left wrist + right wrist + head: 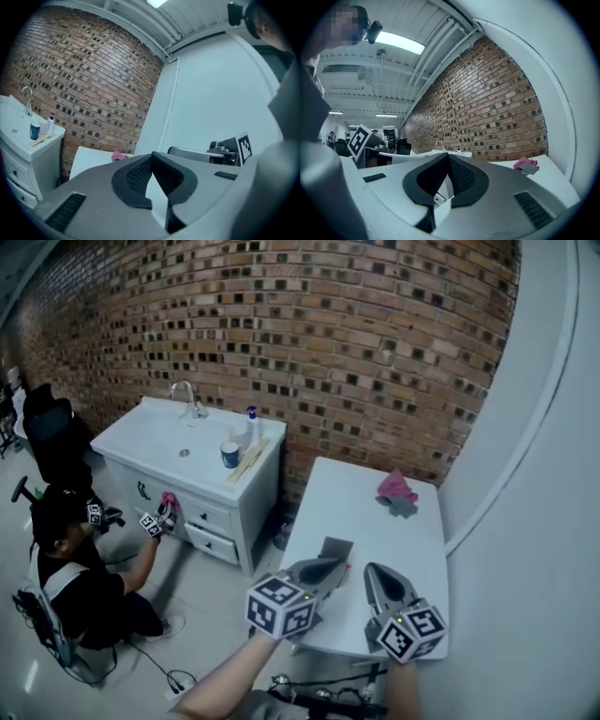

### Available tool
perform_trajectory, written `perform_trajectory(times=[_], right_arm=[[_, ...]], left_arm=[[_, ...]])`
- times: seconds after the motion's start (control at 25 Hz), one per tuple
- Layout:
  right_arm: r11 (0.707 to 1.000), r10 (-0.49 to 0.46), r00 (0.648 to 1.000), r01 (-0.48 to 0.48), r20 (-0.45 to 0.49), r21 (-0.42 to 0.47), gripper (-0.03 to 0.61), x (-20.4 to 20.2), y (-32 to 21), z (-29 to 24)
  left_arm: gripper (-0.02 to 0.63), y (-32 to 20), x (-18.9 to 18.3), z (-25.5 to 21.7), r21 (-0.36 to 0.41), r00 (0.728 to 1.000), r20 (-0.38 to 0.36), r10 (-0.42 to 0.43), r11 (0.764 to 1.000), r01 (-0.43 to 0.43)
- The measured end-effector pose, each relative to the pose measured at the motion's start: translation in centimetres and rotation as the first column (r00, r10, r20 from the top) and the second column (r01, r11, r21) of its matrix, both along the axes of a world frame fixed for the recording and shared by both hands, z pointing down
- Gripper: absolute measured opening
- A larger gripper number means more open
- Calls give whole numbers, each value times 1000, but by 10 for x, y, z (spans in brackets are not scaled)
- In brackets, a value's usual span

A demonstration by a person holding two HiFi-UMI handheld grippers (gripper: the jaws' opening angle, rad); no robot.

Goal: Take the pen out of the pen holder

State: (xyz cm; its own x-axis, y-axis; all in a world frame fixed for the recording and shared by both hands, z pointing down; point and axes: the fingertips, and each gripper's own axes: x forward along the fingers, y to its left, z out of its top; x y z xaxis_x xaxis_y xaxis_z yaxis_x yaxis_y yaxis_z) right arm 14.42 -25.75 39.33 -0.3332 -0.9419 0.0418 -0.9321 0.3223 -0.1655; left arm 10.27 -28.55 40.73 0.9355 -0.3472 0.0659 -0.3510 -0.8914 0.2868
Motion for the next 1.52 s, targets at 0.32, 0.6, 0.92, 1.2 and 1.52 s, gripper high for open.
perform_trajectory(times=[0.32,0.6,0.92,1.2,1.52], right_arm=[[999,-49,999,49,9,22,2,21,-12,2],[998,-55,998,55,16,-18,2,34,-17,18],[997,-71,997,71,26,-32,2,34,-24,28],[997,-48,999,49,23,-61,2,42,-36,44],[988,14,1000,-14,-3,-152,2,49,-61,82]], left_arm=[[6,-7,21,7,-23,998,7,-60,998,60],[6,-7,34,14,-21,996,34,-83,996,83],[6,-16,33,24,-35,993,51,-103,994,105],[6,-27,37,37,-35,991,80,-106,993,109],[6,-44,34,65,-70,987,108,-117,990,125]])
